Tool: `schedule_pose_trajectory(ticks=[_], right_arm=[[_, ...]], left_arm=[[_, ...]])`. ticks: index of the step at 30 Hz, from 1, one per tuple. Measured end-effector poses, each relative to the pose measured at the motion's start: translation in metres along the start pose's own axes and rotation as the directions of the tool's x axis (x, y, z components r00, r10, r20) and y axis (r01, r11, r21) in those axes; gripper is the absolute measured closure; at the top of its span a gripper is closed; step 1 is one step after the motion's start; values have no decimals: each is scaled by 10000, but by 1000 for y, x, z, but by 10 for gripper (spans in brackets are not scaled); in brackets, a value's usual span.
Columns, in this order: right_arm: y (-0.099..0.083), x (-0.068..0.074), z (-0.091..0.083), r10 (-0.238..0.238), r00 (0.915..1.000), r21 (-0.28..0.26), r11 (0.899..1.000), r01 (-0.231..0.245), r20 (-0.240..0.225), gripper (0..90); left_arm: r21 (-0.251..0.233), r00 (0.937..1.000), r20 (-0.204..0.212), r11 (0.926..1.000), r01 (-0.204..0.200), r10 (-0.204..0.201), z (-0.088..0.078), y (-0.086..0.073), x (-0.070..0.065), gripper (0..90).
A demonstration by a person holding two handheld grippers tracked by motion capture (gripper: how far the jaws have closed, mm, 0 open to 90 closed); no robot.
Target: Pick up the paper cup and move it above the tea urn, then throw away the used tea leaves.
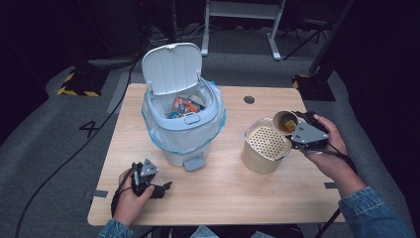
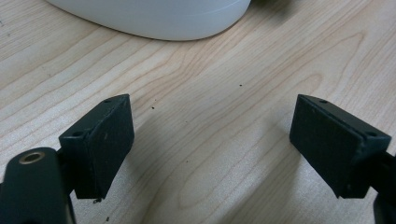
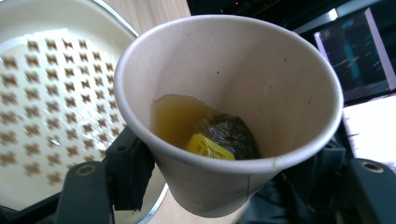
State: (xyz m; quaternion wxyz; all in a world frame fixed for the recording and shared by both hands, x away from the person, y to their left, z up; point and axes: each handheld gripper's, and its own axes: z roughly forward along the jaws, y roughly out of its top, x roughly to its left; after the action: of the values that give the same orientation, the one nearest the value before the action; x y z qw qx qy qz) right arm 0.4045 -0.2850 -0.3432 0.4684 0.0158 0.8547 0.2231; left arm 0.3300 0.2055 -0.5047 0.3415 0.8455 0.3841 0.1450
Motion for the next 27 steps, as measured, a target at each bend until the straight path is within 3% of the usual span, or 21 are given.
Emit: schedule_pose_trajectory(ticks=[2,5,8,10,12,15,17,21,23,26,27], right_arm=[[4,3,0,-626,9979,261,9977,621,178,328],[9,7,1,-1555,9860,666,9862,1515,597,329],[13,13,3,-2644,9599,1257,9595,2521,936,332],[15,17,3,-3089,9453,1461,9450,2925,1053,333],[16,19,3,-3666,9228,1721,9229,3445,1186,333],[18,25,4,-4599,8770,2078,8795,4282,1394,333],[19,27,4,-4950,8563,2228,8601,4589,1471,334],[19,30,5,-5690,8072,2597,8124,5221,1571,335],[19,32,4,-6166,7700,2800,7776,5630,1640,336],[20,35,4,-6991,6927,3192,7067,6314,1774,337],[20,36,3,-7189,6722,3330,6864,6465,1770,337]], left_arm=[[-8,10000,-3,10000,0,0,0,0,0,142],[-9,10000,0,10000,2,-2,0,0,0,142],[-1,10000,-32,10000,-60,60,-1,0,0,143],[3,10000,-26,10000,-53,53,-1,0,0,143],[6,10000,-27,10000,-54,54,-1,0,0,142],[-4,10000,-5,10000,3,-3,-1,-1,0,143],[-3,10000,-5,10000,3,-3,-1,-1,0,143],[8,10000,-16,10000,2,-2,-1,-1,-1,143],[-1,10000,-17,10000,-3,3,-1,-1,-1,143],[0,10000,-13,10000,14,-14,-1,-1,-1,143],[1,10000,-11,10000,17,-17,-1,-1,-1,143]])
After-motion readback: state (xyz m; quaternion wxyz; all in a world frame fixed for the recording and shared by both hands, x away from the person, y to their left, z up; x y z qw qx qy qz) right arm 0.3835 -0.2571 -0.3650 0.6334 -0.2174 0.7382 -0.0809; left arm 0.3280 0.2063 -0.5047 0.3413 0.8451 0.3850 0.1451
